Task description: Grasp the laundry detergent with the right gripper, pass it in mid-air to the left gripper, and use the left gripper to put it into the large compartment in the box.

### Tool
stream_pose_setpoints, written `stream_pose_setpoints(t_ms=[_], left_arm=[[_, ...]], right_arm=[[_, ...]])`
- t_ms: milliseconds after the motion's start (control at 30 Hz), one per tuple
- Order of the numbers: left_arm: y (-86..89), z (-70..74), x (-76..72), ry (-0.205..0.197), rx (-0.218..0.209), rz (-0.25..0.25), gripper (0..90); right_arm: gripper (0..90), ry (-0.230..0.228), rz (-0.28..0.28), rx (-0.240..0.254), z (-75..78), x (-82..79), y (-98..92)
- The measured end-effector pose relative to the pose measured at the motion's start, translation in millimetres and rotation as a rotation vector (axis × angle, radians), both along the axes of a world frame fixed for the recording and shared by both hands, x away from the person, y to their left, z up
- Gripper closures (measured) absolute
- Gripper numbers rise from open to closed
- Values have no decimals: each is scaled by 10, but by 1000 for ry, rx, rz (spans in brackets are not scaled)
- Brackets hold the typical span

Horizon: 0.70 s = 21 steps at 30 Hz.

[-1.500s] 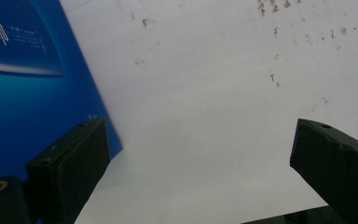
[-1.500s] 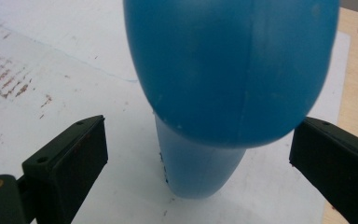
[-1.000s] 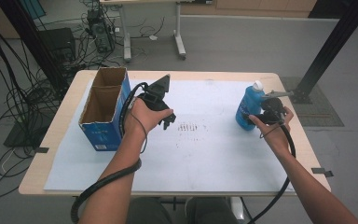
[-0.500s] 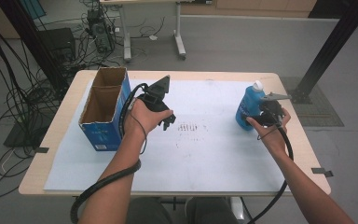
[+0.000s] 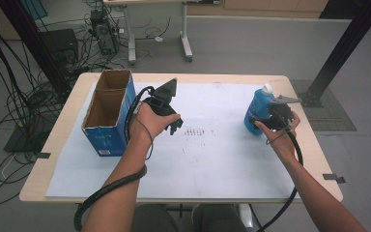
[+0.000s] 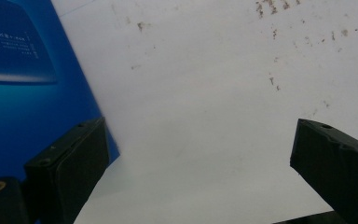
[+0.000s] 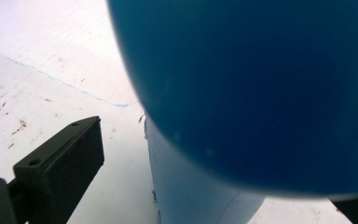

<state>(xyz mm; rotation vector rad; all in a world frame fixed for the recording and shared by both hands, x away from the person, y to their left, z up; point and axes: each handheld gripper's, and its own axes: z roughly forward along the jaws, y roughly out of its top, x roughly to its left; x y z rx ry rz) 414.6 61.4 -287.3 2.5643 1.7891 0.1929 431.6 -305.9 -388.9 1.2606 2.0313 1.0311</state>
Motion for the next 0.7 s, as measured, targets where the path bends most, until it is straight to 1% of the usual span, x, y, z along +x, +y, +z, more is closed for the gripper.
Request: stream_pose_setpoints(t_ms=[300,700], left_arm=[[-28,18,9,-3,0,-9,51],[-31,26,8,-10,-3,-7,51]], right_arm=[[19,-19,13,2,15,5,5],[18,-34,20,9,36,-3,7]])
